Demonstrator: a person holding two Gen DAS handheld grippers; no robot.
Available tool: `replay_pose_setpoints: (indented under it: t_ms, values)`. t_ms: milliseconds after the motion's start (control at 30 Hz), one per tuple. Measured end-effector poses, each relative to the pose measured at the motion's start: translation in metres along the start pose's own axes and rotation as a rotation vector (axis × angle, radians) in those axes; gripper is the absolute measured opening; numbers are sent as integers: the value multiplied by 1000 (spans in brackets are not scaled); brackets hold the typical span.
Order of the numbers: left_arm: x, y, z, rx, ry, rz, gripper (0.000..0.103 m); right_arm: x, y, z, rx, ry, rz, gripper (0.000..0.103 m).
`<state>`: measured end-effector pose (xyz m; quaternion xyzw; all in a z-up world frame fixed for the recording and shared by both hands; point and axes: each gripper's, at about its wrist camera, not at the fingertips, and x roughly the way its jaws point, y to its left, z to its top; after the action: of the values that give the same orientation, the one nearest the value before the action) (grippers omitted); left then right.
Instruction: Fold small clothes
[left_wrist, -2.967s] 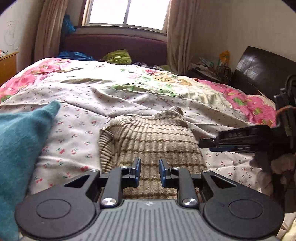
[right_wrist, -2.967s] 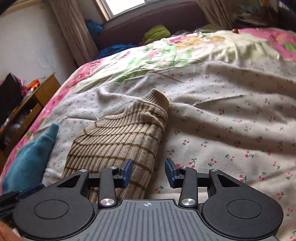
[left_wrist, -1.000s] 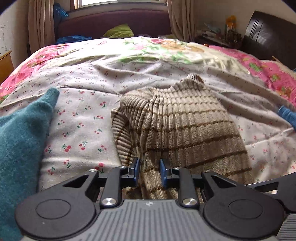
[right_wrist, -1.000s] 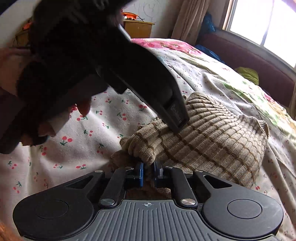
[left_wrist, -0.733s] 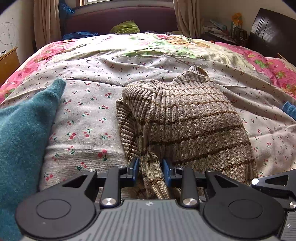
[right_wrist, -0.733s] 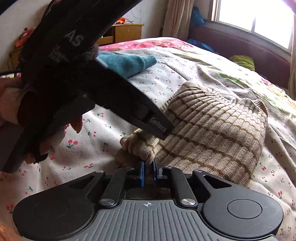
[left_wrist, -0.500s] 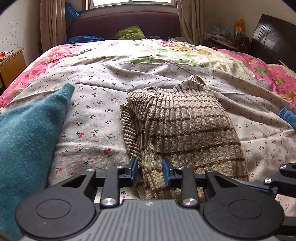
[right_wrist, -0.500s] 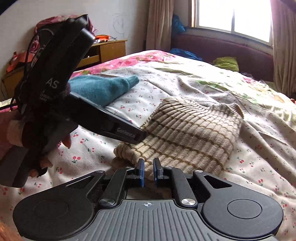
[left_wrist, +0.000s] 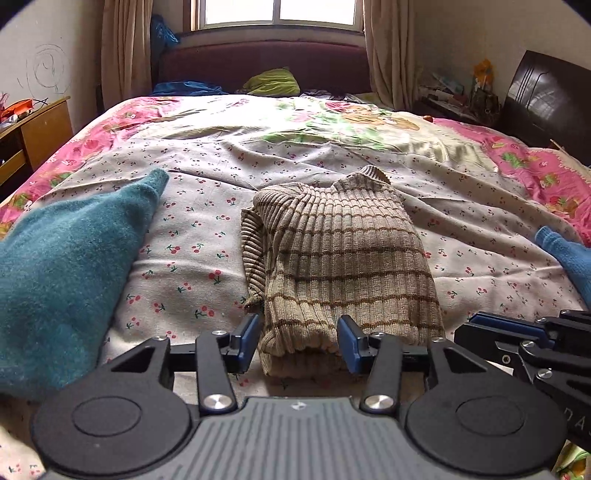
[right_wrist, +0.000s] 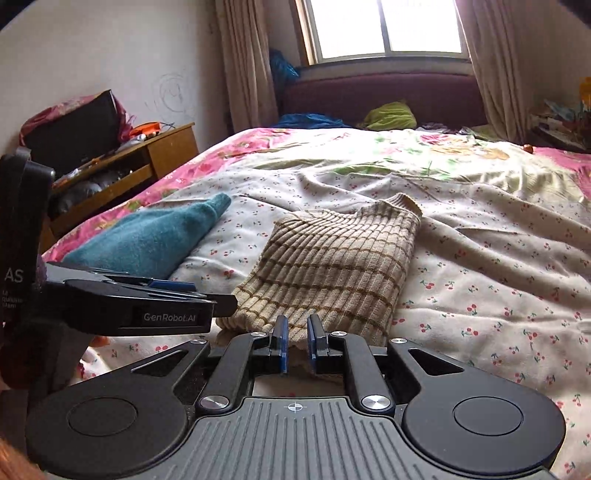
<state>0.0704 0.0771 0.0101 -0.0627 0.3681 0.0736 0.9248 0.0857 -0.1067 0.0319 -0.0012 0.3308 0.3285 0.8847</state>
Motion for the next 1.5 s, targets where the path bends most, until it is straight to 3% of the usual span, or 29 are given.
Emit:
replay_pose_setpoints:
  t_ms: [133,533,767,1500]
  values:
    - [-8,-4,-12,-11,5,11,71,0,0,-10,44,31,-26,14]
    - [-21,-20,-47,-38,54,26,94,-18,5,-33,127,44,-40,16]
    - [-24,-18,-62,-80,79,25,97,-22,3,-46,145,59,-53,22]
    - [-32,-23,-65,-62,95,65,97,-21,-3,-58,197,82,-54,23]
